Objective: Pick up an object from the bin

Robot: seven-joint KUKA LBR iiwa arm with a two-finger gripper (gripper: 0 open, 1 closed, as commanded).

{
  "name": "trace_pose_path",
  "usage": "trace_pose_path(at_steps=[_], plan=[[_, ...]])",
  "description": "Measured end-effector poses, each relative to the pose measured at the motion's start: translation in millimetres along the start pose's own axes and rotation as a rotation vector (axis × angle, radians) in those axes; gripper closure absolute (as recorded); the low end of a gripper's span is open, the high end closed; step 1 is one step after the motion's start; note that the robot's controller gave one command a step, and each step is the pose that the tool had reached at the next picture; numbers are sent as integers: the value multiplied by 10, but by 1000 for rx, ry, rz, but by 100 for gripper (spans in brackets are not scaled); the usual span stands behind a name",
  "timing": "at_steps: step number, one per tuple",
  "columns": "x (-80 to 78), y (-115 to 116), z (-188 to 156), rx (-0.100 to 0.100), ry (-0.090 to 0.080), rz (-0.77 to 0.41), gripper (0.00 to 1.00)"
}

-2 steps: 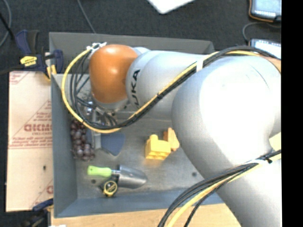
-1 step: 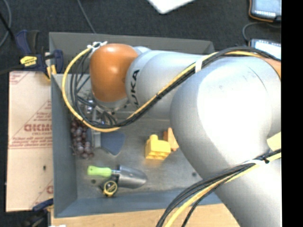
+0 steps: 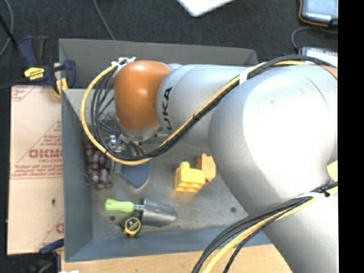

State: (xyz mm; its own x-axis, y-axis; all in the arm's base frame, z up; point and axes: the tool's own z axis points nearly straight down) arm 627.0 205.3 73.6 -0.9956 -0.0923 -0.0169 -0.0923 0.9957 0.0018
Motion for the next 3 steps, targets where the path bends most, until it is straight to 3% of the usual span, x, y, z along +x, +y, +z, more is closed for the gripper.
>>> trace_pose_path(at_steps=[1,2,3], plan=[[0,0,0,0,0,1,100],[63,21,-328,2,11,-3,100],[1,113,-626,-4,-10,11,100]])
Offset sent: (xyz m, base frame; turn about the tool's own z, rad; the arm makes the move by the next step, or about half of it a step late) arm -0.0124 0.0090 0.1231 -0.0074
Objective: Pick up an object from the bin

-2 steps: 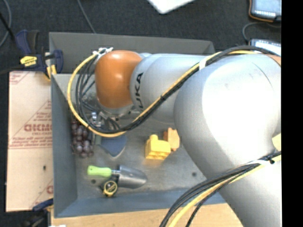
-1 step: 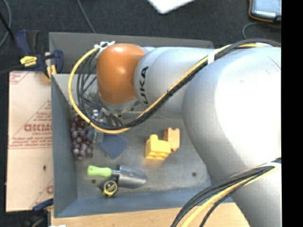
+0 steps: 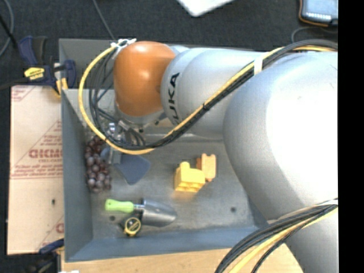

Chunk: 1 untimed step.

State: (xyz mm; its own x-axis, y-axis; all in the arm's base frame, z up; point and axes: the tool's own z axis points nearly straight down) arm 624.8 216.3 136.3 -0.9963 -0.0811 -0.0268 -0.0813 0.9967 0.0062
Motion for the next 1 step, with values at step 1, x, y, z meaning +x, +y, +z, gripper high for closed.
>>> trace_pose_path(at_steps=[1], plan=[[89,51,341,4,11,-164,100]])
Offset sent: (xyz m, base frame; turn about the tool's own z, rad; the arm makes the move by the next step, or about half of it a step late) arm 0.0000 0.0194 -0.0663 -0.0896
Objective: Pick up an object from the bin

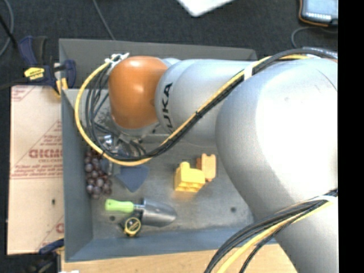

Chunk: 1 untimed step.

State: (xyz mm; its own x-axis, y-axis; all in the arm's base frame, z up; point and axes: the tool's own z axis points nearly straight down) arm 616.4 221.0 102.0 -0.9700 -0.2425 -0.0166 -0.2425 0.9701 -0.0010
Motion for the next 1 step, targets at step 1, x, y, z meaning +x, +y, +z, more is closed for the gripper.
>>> trace_pose_path(at_steps=[1], plan=[[-60,16,97,4,-9,-193,100]])
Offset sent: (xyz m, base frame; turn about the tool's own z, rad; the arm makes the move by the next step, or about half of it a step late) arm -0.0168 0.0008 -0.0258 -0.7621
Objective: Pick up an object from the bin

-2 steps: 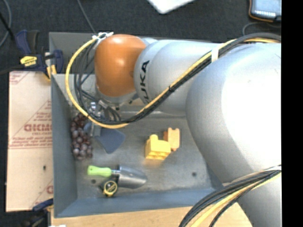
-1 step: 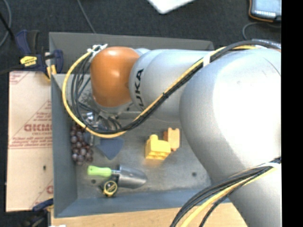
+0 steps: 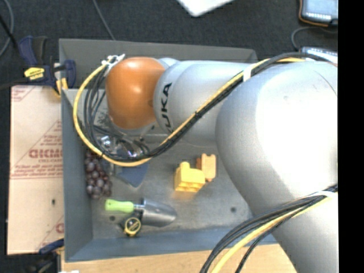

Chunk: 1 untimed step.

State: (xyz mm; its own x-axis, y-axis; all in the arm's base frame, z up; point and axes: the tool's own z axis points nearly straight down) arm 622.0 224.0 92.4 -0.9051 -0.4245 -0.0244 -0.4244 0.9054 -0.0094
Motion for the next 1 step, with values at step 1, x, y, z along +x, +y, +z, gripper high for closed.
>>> trace_pose_path(at_steps=[1], plan=[[35,-6,28,1,1,145,100]])
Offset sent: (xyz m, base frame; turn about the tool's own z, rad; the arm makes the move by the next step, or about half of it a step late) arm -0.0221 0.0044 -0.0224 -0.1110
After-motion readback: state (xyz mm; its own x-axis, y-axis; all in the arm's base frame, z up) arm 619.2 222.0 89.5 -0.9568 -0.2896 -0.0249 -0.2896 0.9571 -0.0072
